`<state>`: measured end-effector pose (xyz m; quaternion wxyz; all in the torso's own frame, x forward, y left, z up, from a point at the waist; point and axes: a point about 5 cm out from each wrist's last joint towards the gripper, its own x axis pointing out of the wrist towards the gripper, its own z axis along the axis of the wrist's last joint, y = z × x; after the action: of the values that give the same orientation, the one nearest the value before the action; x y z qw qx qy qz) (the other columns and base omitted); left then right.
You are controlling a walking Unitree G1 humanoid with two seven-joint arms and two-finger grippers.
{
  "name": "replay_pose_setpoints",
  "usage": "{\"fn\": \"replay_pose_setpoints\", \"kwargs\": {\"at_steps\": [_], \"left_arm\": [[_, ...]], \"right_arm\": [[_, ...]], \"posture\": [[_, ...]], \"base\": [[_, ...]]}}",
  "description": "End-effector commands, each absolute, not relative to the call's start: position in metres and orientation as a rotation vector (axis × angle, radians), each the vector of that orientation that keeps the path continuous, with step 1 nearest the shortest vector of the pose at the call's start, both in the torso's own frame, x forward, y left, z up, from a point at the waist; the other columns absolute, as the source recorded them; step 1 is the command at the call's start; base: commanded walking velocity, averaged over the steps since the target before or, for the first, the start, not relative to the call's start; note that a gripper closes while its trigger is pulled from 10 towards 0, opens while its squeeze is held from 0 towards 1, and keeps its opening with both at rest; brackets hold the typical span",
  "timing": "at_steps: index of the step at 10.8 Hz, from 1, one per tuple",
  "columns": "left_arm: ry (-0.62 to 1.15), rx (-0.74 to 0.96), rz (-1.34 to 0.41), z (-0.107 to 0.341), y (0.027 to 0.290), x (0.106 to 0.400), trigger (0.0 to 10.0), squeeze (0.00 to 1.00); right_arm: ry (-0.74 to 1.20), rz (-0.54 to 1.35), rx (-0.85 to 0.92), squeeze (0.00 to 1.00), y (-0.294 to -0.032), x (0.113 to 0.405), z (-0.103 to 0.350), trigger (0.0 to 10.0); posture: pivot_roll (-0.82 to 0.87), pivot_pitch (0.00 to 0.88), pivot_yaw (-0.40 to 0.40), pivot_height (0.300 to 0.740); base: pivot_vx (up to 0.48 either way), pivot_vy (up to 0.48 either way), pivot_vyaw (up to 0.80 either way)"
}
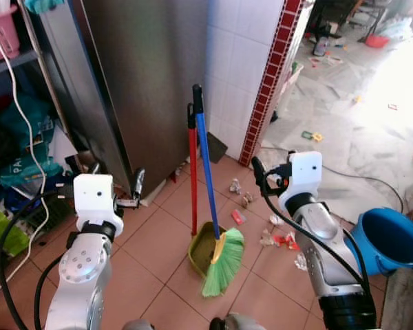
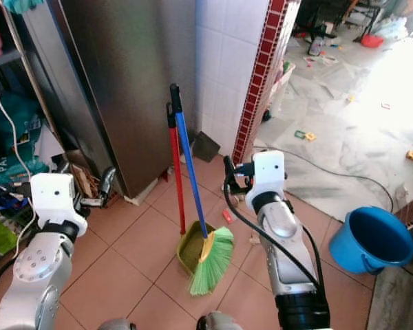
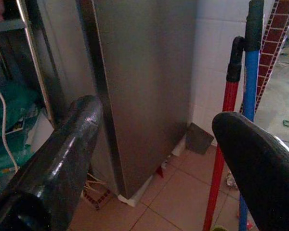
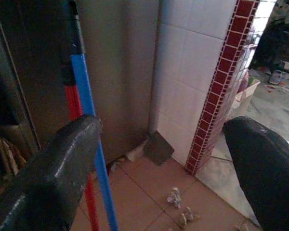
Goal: Sweep floor
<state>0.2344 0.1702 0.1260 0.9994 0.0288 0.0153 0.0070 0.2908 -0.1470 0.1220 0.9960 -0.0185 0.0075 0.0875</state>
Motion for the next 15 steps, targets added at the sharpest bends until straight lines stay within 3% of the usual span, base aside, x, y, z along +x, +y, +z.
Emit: {"fn": "replay_pose_setpoints", "kwargs": {"at_steps": [1,10,15], "left_arm": [[0.033,0.049,0.006,0.1266,0.1694,0.2347,10.0,0.00],[0.027,0.020,-0.008,0.1273,0.1655,0.2352,10.0,0.00],[0.020,0.034,0.053,0.1304,0.1714,0.2338,10.0,0.00]], "right_arm": [[-0.005,0.177,-0.039,0.00,-0.1464,0.2933,0.1270,10.0],[-0.005,0.150,-0.037,0.00,-0.1516,0.2957,0.1277,10.0],[0.011,0.209,-0.039,0.00,-0.1459,0.2957,0.1271,10.0]], "posture": [[0.01,0.000,-0.044,0.740],[0.00,0.000,-0.051,0.740],[0.01,0.019,-0.057,0.740]], "base": [[0.000,0.000,0.80],[0.382,0.000,0.00],[0.000,0.000,0.00]]}}
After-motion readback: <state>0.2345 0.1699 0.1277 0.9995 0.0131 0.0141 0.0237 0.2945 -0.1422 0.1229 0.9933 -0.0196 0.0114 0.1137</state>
